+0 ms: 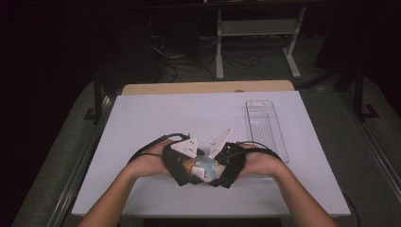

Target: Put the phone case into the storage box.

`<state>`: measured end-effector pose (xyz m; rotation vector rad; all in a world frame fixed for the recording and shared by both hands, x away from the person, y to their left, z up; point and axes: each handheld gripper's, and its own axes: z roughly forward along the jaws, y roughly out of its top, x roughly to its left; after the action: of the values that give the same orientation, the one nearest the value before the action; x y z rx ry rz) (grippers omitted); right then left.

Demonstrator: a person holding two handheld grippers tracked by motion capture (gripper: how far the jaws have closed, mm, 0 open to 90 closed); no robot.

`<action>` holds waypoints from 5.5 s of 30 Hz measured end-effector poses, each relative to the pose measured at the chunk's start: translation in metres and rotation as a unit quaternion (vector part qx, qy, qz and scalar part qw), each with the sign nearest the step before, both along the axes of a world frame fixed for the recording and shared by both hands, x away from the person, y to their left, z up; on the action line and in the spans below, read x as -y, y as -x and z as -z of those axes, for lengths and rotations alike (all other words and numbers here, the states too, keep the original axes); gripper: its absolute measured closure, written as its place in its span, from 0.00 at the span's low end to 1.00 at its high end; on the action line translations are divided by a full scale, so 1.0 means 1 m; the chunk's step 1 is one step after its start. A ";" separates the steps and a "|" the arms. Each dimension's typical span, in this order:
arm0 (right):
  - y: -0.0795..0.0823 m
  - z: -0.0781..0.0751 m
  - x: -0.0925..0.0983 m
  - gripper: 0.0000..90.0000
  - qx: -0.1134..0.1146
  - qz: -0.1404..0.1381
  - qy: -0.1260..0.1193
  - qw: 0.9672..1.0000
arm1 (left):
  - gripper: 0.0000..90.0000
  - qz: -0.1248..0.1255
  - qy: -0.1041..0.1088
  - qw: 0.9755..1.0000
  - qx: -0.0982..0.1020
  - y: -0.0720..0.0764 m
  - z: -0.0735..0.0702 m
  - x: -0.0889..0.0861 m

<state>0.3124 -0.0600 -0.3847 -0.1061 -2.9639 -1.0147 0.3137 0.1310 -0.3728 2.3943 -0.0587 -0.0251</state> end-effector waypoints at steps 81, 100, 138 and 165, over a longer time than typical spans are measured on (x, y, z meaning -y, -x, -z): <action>-0.030 0.007 0.027 0.11 -0.029 0.197 -0.031 0.979 | 0.03 -0.319 0.088 0.943 0.018 0.013 0.043 -0.074; -0.030 0.011 0.025 0.11 -0.035 0.196 -0.026 0.980 | 0.03 -0.289 0.069 0.948 0.110 0.024 0.042 -0.065; -0.031 0.012 0.025 0.11 -0.043 0.197 -0.023 0.979 | 0.03 -0.232 0.003 0.923 0.308 0.044 0.050 -0.045; -0.031 0.012 0.025 0.11 -0.042 0.199 -0.026 0.979 | 0.04 -0.190 -0.057 0.871 0.450 0.053 0.058 -0.034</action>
<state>0.3437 -0.0849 -0.3969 -0.7476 -2.8969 -1.0831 0.2608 0.1646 -0.4307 2.2811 -0.0180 1.2970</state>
